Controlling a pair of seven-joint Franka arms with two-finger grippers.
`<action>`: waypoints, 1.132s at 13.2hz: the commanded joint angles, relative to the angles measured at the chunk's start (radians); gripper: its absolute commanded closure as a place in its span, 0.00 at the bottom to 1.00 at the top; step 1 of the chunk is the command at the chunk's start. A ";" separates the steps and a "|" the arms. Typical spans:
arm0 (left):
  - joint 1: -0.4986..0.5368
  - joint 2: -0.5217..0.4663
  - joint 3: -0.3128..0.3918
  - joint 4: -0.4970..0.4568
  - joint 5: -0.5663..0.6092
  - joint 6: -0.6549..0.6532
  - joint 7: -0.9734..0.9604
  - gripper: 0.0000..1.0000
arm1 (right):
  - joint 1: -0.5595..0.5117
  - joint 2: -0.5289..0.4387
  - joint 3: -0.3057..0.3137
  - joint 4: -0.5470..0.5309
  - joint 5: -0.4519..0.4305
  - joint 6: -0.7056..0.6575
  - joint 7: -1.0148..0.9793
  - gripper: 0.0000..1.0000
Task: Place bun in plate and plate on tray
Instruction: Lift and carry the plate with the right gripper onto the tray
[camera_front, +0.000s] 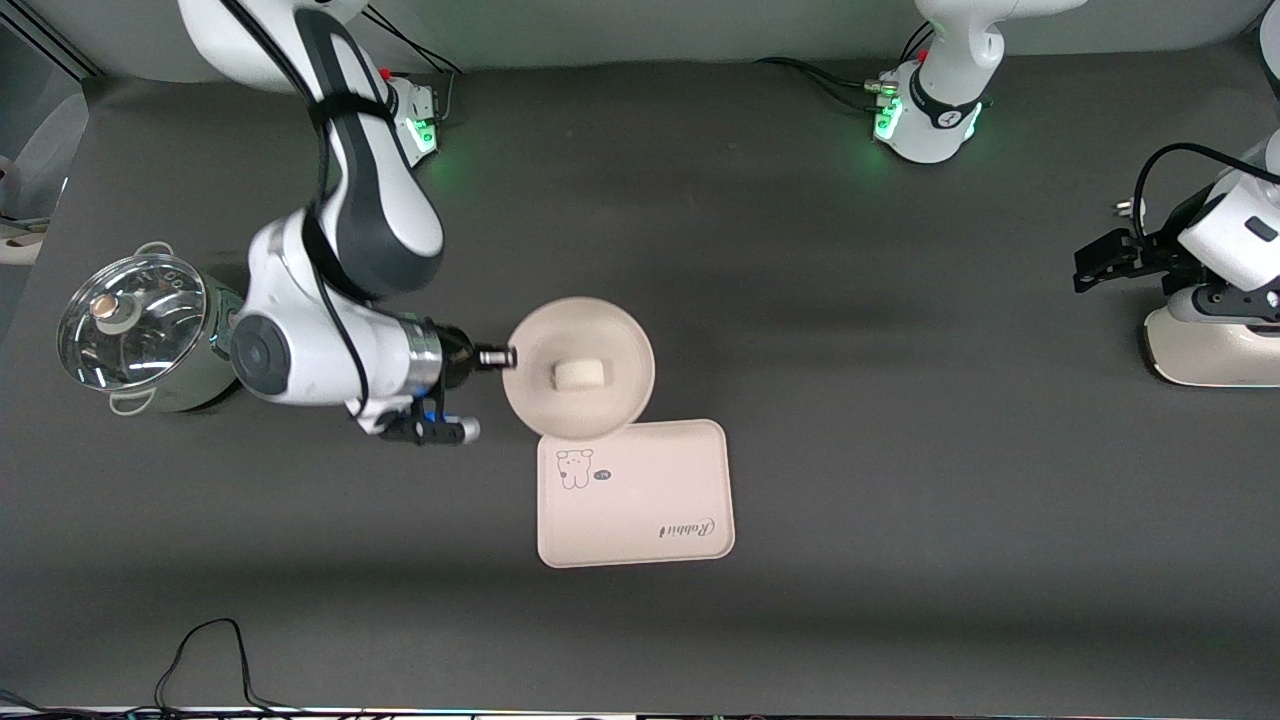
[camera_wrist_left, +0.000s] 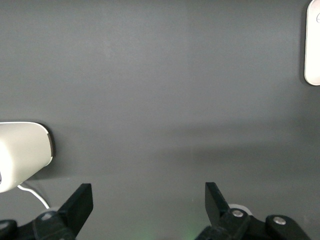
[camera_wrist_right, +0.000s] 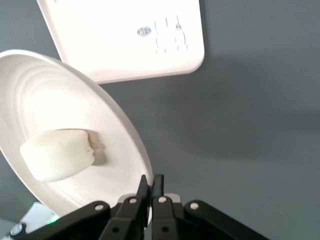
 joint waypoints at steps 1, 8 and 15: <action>-0.008 -0.011 0.002 -0.021 0.016 0.015 -0.002 0.00 | -0.061 0.182 0.004 0.214 0.084 -0.023 -0.018 1.00; -0.007 -0.068 0.004 -0.133 0.016 0.093 -0.002 0.00 | -0.103 0.386 0.075 0.243 0.343 0.285 -0.113 1.00; -0.007 -0.071 0.004 -0.119 0.008 0.086 -0.008 0.00 | -0.091 0.466 0.091 0.229 0.334 0.376 -0.150 1.00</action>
